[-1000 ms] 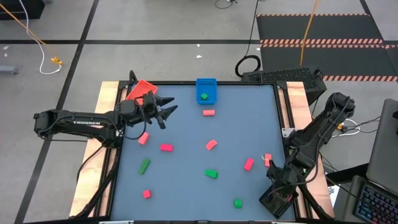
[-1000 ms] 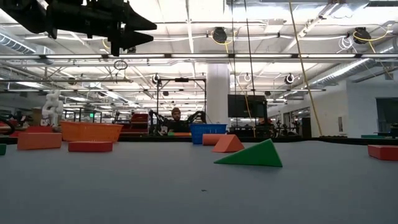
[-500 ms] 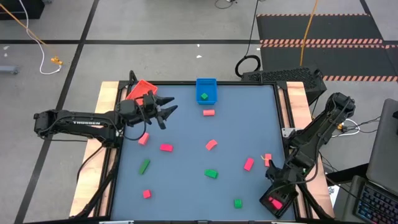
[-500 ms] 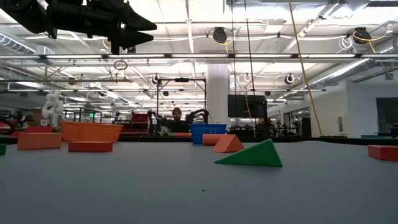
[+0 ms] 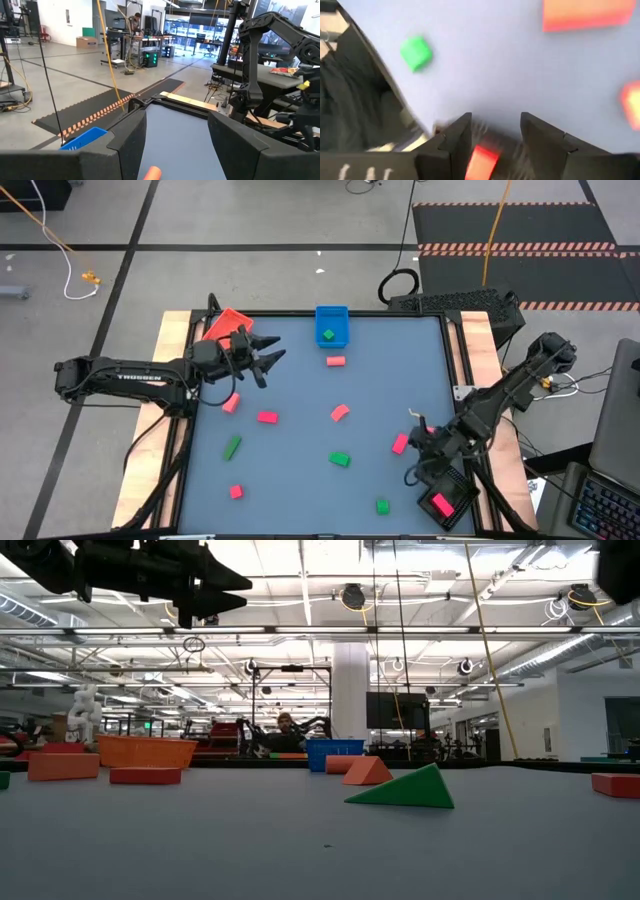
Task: Sort & place blocks by color
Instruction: Put the red block into the black bin, then put the orange block into the orange bin
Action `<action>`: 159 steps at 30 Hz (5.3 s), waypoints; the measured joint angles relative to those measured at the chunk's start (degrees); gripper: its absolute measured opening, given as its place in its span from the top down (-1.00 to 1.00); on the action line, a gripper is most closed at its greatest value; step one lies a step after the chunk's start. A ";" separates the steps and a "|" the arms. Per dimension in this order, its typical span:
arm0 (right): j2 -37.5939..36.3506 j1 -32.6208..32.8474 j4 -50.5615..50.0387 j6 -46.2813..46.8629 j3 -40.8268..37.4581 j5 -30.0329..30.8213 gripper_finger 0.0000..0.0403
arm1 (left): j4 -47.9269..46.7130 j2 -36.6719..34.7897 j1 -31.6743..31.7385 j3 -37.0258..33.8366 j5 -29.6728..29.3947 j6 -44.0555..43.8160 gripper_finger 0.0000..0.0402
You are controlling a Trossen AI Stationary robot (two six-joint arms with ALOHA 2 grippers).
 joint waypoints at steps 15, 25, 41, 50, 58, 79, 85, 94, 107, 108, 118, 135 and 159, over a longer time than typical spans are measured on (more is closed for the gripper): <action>3.16 -12.41 1.63 -53.82 0.00 7.61 0.18 | -0.49 -0.01 -0.60 0.00 0.28 2.01 -0.06; 11.64 -16.28 1.06 -68.95 -0.02 5.98 -0.06 | -1.84 -0.02 0.32 0.00 0.26 2.92 -0.06; 13.31 -16.79 -2.65 -81.09 -0.07 3.60 -0.41 | -9.13 0.00 0.32 -0.02 0.07 -0.18 -0.06; 14.50 -16.41 -0.29 -84.50 -0.11 7.34 -0.37 | -9.51 0.00 0.23 -0.02 0.02 -0.71 -0.06; 19.39 -15.51 1.99 -84.64 -0.13 4.67 -0.36 | -9.49 0.00 0.27 -0.02 0.00 -0.70 -0.06; 19.24 -15.49 6.63 -66.86 -0.09 -0.18 0.42 | -9.42 0.00 0.27 -0.02 -0.02 -1.79 -0.06; 14.52 -15.49 1.42 -61.72 3.15 -5.12 0.42 | -9.25 0.00 0.27 -0.02 -0.02 -2.00 -0.06; 8.28 -13.52 -5.82 -39.17 9.27 -15.26 0.42 | -9.47 0.00 0.27 -0.02 -0.02 -3.19 -0.06; 7.26 1.28 -4.68 1.02 9.29 -25.35 0.39 | -12.67 -0.02 0.25 -0.07 -0.01 -2.86 -0.06; 7.26 2.55 -4.70 2.78 9.29 -25.17 0.38 | -12.49 -0.02 0.25 -0.07 -0.01 -2.77 -0.06; 7.21 9.67 -9.76 14.90 9.27 -15.50 0.36 | -11.52 -0.02 0.25 -0.07 -0.02 -2.91 -0.06; 7.21 9.71 -14.79 23.74 9.20 -13.50 0.08 | -12.51 -0.02 0.27 -0.07 0.00 -4.29 -0.06; 7.18 1.35 -27.25 41.51 5.62 4.67 -0.25 | -12.22 -0.02 0.27 -0.07 0.00 -4.28 -0.06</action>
